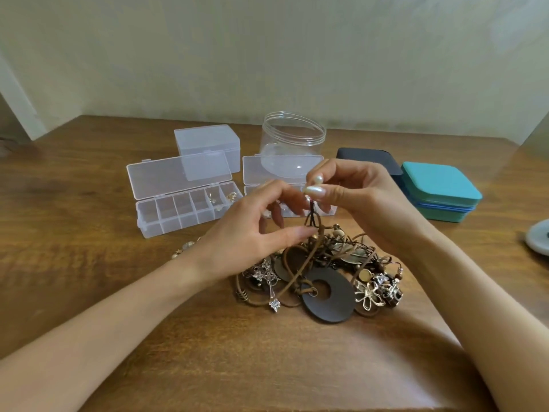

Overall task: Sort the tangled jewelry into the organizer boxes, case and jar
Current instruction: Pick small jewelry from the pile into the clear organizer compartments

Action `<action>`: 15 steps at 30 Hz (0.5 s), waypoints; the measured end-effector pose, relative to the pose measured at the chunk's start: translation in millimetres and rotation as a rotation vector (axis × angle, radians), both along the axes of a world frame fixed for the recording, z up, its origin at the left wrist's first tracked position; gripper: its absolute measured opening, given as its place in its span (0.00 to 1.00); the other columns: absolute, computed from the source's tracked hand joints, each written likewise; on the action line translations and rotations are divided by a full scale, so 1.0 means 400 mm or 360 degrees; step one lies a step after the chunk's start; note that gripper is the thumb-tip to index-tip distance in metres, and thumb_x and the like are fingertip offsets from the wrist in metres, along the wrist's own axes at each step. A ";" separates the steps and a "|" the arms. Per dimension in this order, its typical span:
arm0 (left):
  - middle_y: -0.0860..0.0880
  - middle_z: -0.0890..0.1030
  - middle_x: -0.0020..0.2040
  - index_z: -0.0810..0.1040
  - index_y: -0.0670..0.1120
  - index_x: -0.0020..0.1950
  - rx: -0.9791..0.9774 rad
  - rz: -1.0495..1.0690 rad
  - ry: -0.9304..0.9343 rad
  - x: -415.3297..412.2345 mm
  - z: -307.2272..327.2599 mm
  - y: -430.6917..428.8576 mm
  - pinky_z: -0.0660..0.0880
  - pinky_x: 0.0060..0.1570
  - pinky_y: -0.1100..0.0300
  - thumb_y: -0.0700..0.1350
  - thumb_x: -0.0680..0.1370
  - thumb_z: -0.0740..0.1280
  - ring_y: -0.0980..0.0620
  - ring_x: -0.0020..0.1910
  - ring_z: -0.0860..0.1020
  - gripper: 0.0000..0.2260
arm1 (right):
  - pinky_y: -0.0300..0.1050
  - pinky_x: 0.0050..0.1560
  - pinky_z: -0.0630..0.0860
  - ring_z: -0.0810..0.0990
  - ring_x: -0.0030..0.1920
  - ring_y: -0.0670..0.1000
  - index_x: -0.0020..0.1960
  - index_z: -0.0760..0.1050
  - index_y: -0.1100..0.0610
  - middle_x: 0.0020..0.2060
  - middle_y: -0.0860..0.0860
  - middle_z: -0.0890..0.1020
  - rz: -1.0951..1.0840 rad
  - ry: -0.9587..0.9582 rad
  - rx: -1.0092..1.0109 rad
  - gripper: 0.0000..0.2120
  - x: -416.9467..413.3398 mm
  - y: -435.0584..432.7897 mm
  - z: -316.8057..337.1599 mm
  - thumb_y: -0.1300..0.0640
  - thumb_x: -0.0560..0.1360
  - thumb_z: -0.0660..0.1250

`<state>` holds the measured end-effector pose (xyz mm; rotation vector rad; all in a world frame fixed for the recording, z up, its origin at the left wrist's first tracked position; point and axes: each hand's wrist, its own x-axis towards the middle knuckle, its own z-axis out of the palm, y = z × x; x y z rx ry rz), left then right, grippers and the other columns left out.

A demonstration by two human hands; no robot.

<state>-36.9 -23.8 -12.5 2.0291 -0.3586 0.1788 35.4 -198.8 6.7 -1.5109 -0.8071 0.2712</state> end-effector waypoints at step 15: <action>0.45 0.85 0.40 0.74 0.39 0.49 -0.0415 -0.0214 0.0111 -0.002 0.000 0.001 0.73 0.37 0.68 0.44 0.73 0.65 0.55 0.34 0.79 0.10 | 0.40 0.38 0.77 0.79 0.33 0.49 0.40 0.78 0.59 0.34 0.53 0.82 -0.0094 0.0156 0.0369 0.01 -0.005 0.013 -0.001 0.61 0.69 0.69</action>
